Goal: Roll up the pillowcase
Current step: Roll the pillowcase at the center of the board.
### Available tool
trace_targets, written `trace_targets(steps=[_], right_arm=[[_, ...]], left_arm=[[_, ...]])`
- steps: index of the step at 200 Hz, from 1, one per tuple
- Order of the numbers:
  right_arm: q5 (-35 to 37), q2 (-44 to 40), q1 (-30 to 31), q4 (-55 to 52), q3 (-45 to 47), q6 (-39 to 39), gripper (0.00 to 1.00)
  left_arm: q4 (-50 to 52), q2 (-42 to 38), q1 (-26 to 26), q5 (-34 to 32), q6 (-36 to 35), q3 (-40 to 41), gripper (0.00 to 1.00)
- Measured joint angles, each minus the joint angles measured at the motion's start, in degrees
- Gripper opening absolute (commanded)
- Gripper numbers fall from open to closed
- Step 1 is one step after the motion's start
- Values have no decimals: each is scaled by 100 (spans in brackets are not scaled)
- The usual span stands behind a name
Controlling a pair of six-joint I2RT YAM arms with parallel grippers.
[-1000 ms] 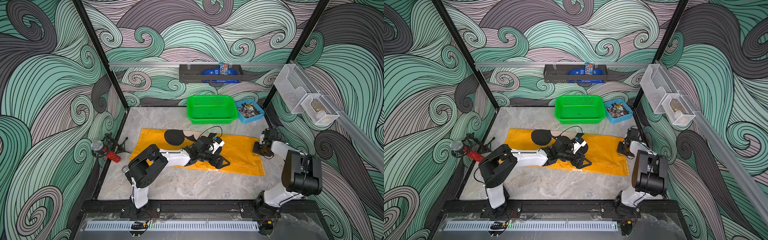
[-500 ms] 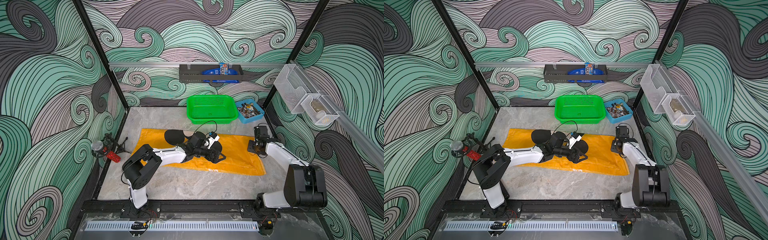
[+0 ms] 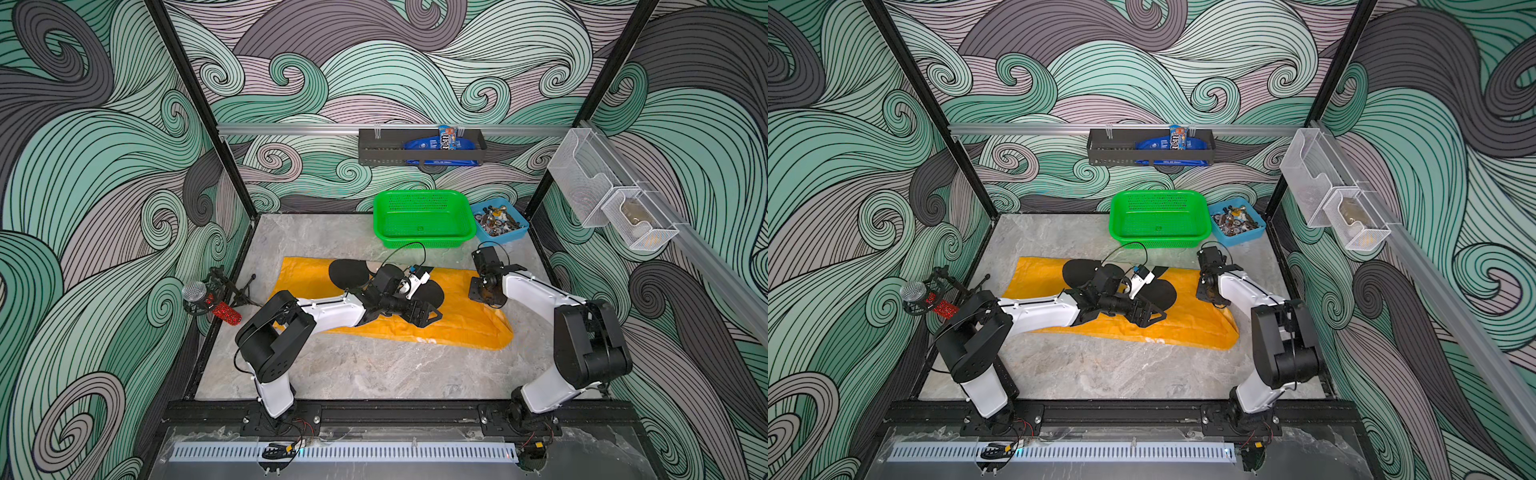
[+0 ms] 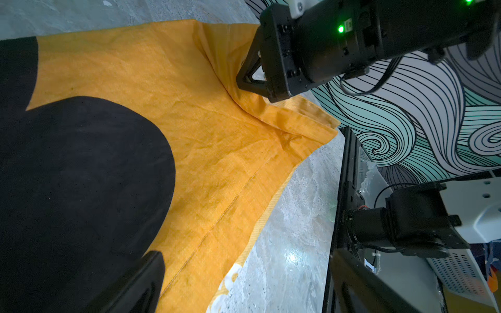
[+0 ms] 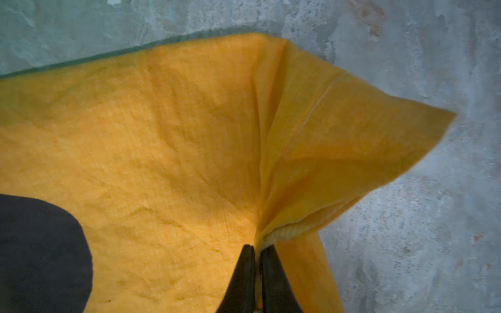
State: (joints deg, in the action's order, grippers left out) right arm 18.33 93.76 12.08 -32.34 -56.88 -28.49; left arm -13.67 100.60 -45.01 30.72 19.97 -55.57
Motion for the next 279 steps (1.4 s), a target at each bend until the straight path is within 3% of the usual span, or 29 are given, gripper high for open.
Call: trace_targets(steps=[67,121,182,222,279], right_arm=[[-59,612,409,-59,-343,-284,21],[-214,501,350,-129,-463,-369,43],[-702,-254,-483,-118,-754,105,37],[-1161,400,-782,118,-1102,459,30],[-1521,1593,-855,433,-1698,660,27]], left_arm=[[15,-83,33,-31,4,151,99],[7,-142,33,-31,22,260,98],[-138,-144,-9,-31,308,258,95],[-247,-52,-186,-46,470,125,92],[-293,389,-439,-72,509,-361,91]])
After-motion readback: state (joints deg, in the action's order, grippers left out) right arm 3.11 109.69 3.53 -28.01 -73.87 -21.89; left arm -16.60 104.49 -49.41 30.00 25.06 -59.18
